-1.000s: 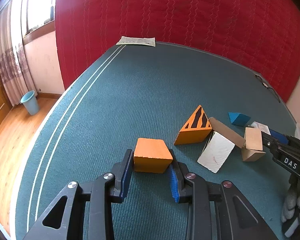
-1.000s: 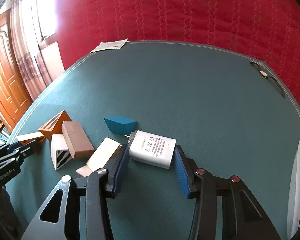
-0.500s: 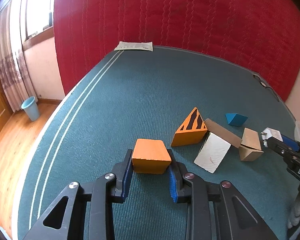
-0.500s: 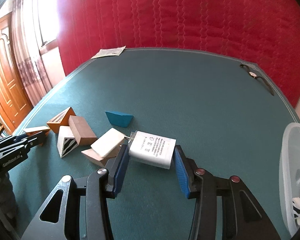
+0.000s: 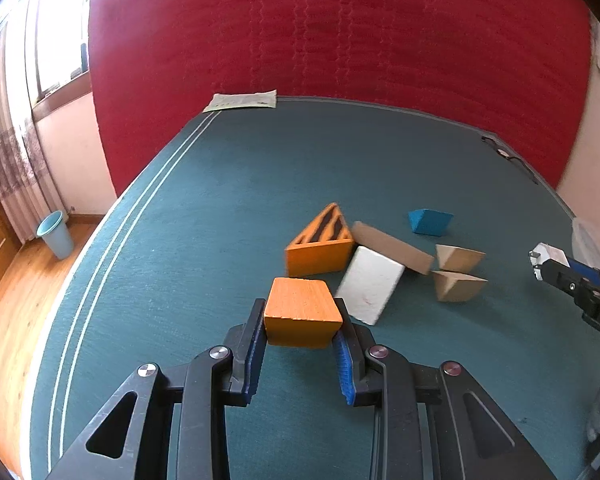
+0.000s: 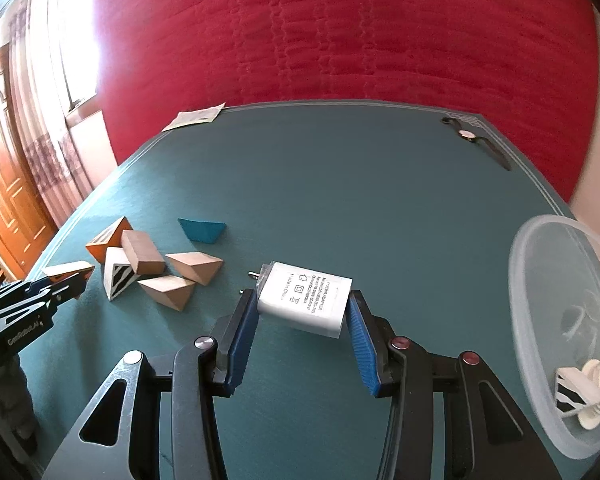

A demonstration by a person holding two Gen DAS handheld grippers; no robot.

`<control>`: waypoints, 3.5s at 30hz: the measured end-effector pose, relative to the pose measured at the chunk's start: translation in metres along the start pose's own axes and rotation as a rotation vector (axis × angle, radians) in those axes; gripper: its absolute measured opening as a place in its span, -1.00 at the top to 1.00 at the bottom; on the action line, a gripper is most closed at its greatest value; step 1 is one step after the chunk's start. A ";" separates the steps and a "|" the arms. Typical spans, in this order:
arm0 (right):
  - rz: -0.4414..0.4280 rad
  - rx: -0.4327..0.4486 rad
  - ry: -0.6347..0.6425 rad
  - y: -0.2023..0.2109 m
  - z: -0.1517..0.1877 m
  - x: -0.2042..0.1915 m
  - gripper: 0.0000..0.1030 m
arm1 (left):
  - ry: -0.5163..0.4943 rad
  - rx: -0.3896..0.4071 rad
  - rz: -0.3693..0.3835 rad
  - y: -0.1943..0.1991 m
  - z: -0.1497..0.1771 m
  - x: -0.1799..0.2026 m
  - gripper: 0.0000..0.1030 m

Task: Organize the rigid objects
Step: 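Grasp the white printed box with the right gripper and lift it, then lower the white box into the basin with the right gripper while the left carries the orange cube, then open the left gripper to drop the orange cube into the basin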

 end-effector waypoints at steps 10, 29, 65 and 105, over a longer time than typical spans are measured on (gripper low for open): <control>0.053 0.044 -0.071 0.031 0.011 0.048 0.10 | -0.047 -0.001 0.028 0.006 0.003 0.029 0.37; 0.258 0.102 -0.286 0.067 0.028 0.173 0.10 | -0.120 -0.004 0.090 0.016 0.009 0.083 0.37; 0.331 0.179 -0.413 0.096 0.061 0.250 0.08 | -0.444 0.051 0.326 0.041 -0.013 0.279 0.37; 0.329 0.175 -0.425 0.099 0.061 0.250 0.08 | -0.473 0.048 0.395 0.034 -0.005 0.327 -0.65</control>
Point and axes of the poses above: each gripper's, at about its wrist camera, not at the fingertips, and y roughly against the way its jaws point, x to its right, z to its underside, the point moved 5 cm from there along -y, roughly the way its jaws point, and after that the axes turned 6 degrees about -x, right-handed, at the moved point
